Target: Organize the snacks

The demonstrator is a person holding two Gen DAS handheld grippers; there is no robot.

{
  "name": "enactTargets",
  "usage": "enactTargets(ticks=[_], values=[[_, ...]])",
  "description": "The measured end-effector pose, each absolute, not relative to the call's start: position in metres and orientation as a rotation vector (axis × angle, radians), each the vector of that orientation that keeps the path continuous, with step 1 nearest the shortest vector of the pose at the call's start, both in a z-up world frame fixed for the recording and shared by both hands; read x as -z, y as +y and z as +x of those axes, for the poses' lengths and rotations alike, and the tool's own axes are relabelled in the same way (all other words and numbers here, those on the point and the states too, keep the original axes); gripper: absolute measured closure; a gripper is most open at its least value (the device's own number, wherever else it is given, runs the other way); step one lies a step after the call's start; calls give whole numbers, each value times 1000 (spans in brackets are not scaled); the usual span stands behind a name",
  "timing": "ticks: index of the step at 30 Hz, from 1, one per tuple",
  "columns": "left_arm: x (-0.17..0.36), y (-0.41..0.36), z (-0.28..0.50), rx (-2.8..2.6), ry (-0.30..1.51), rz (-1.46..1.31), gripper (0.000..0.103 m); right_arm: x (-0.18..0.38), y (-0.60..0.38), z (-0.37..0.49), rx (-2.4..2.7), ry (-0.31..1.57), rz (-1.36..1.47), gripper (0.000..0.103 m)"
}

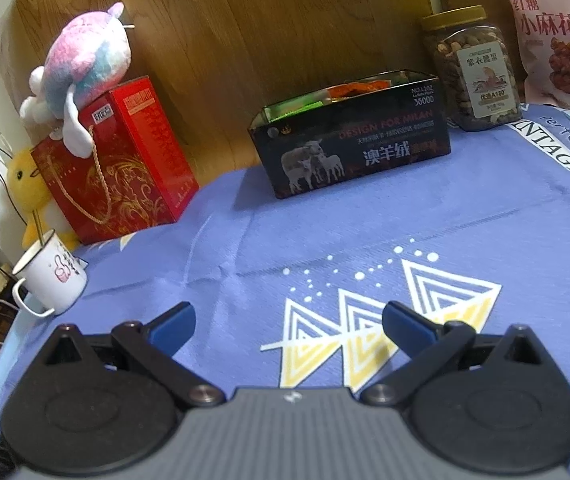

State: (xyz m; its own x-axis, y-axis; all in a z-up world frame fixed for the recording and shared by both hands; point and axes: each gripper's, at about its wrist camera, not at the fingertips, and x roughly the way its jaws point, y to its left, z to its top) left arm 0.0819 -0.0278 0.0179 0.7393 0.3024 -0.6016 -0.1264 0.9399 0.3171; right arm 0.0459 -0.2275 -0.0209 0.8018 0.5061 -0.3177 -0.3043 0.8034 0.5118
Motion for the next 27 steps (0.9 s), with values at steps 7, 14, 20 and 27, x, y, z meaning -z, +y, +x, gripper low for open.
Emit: enactTargets(ticks=[7, 14, 20, 27], values=[[-19, -29, 82, -247, 687, 279, 0, 21, -228, 46, -454, 460, 459, 33], [-19, -30, 81, -245, 682, 283, 0, 21, -228, 46, -458, 457, 461, 33], [-19, -31, 81, -248, 681, 287, 0, 22, -228, 45, -460, 456, 462, 33], [-19, -32, 81, -264, 669, 304, 0, 21, -229, 45, -463, 452, 463, 33]])
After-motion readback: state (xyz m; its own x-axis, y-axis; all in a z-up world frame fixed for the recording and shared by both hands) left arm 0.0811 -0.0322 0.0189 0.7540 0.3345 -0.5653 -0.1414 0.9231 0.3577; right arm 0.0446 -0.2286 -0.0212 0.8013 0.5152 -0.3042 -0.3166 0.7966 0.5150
